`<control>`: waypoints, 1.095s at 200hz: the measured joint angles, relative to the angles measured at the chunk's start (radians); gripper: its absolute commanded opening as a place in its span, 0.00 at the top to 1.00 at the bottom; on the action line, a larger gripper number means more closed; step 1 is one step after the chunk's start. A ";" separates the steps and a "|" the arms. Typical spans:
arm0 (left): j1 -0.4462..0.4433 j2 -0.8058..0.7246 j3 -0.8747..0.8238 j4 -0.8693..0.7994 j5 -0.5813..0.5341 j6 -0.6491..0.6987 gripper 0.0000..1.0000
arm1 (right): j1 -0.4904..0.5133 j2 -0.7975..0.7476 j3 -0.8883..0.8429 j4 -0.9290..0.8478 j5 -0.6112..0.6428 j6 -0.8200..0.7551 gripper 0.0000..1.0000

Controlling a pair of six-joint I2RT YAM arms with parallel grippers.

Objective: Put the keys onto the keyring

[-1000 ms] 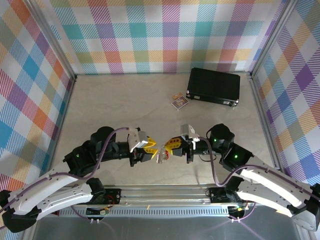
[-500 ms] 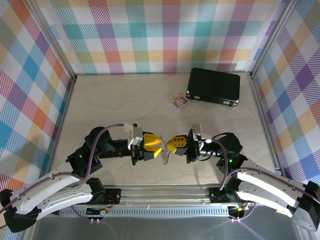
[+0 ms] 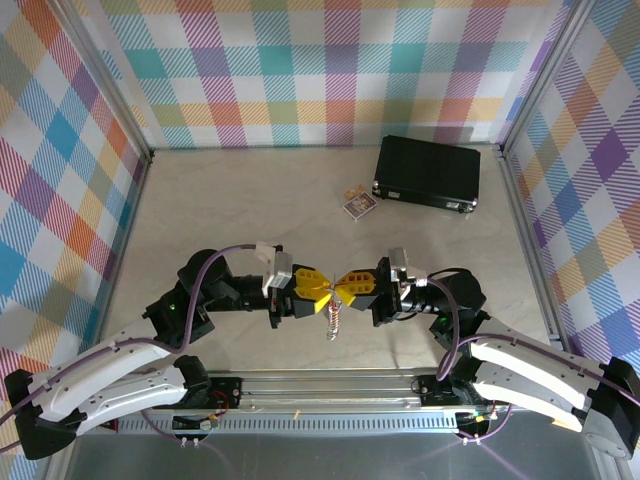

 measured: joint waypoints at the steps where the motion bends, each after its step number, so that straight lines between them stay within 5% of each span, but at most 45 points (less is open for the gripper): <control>1: 0.000 0.000 0.000 0.001 0.000 -0.001 0.80 | 0.000 0.000 0.000 0.000 0.000 0.000 1.00; 66: 0.001 0.020 0.001 0.032 0.007 -0.004 1.00 | 0.005 0.000 -0.005 0.017 -0.003 0.000 1.00; 113: 0.001 0.021 0.017 -0.008 -0.003 0.027 1.00 | 0.005 -0.009 -0.005 -0.007 0.001 -0.005 1.00; 162: 0.000 0.032 0.137 -0.294 -0.111 0.215 1.00 | 0.007 -0.128 0.073 -0.424 0.048 -0.151 0.61; 219: -0.012 0.122 0.374 -0.676 -0.254 0.451 1.00 | 0.007 -0.133 0.224 -0.847 0.118 -0.380 0.57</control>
